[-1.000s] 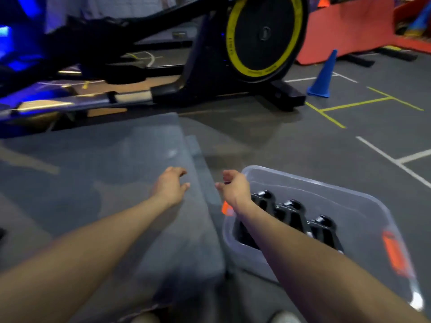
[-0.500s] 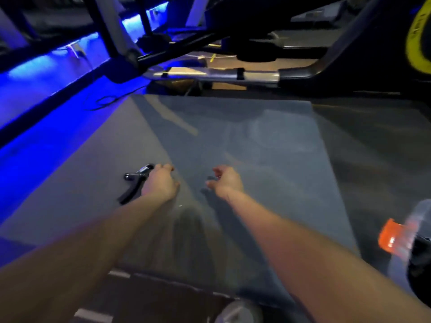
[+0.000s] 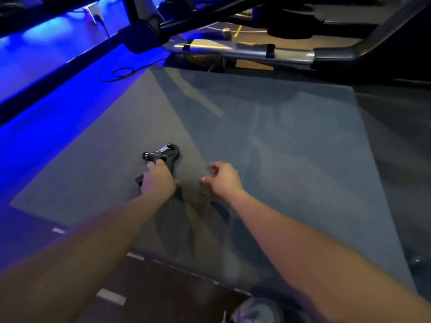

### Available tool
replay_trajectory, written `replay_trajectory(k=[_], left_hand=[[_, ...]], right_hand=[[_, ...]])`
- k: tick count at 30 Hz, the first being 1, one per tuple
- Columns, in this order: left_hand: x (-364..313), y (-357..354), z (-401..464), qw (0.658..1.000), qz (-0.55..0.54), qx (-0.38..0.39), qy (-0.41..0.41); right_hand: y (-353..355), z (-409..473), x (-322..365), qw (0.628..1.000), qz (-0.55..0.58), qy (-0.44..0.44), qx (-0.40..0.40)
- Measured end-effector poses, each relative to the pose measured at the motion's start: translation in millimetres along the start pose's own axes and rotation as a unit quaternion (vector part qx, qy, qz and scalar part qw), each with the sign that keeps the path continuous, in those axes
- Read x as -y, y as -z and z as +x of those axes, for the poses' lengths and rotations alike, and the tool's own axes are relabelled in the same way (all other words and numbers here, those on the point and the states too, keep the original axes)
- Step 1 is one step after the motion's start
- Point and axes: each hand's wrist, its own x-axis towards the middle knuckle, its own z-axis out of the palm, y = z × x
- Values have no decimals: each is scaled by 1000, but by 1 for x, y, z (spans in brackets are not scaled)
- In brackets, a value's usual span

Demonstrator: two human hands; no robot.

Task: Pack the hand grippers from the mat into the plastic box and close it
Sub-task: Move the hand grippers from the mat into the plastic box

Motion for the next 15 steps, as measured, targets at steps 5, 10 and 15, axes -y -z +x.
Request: replay_trajectory(k=[5, 10, 15], left_hand=[[-7, 5, -2, 999, 3, 15, 39], [-41, 20, -23, 996, -70, 31, -34], [-112, 22, -72, 970, -184, 28, -159]], right_hand=[[20, 0, -5, 1000, 10, -18, -12], [52, -8, -7, 995, 89, -41, -38], [118, -36, -16, 979, 166, -45, -113]])
